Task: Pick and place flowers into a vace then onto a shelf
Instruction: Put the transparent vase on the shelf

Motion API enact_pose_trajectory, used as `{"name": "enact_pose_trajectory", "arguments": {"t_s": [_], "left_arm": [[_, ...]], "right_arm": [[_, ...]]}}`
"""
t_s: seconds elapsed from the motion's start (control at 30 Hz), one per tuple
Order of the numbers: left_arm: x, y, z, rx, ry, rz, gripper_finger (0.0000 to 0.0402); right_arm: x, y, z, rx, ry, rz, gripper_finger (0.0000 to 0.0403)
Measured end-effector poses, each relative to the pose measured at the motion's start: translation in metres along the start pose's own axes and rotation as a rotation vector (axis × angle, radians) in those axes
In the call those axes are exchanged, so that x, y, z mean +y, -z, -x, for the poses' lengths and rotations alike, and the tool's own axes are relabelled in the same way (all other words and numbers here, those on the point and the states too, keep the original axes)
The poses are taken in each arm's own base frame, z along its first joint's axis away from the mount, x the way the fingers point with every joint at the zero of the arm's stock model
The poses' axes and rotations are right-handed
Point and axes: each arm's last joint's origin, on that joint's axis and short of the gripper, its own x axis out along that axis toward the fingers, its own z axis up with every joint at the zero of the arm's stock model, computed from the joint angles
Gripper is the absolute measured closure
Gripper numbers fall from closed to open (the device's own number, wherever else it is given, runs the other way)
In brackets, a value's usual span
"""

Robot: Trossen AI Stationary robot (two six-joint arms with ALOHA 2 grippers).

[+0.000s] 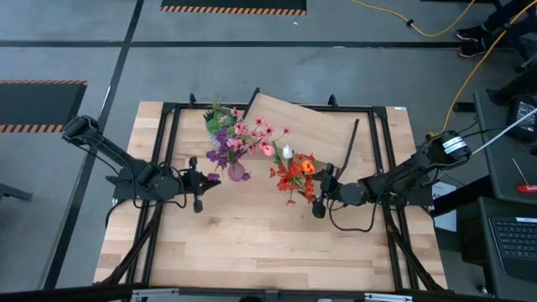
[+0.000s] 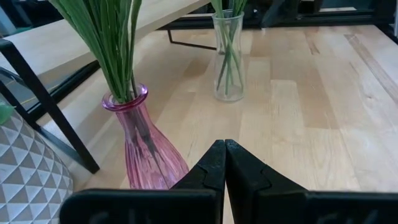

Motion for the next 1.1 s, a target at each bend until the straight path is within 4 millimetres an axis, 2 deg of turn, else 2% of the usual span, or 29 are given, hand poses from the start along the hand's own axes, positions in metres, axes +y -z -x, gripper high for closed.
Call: {"name": "enact_pose_trajectory", "arguments": {"t_s": [0.37, 0.67, 1.1], "left_arm": [[-0.001, 0.000, 0.000, 0.007, 0.023, 0.012, 0.0400], [-0.001, 0.001, 0.000, 0.014, 0.050, 0.025, 0.0400], [-0.001, 0.001, 0.000, 0.014, 0.050, 0.024, 0.0399]], "right_arm": [[0.016, -0.005, -0.030, 0.005, 0.026, 0.127, 0.0106], [0.010, -0.001, -0.058, 0.036, 0.101, 0.113, 0.0106], [0.012, -0.009, -0.064, 0.014, 0.105, 0.106, 0.0111]]}}
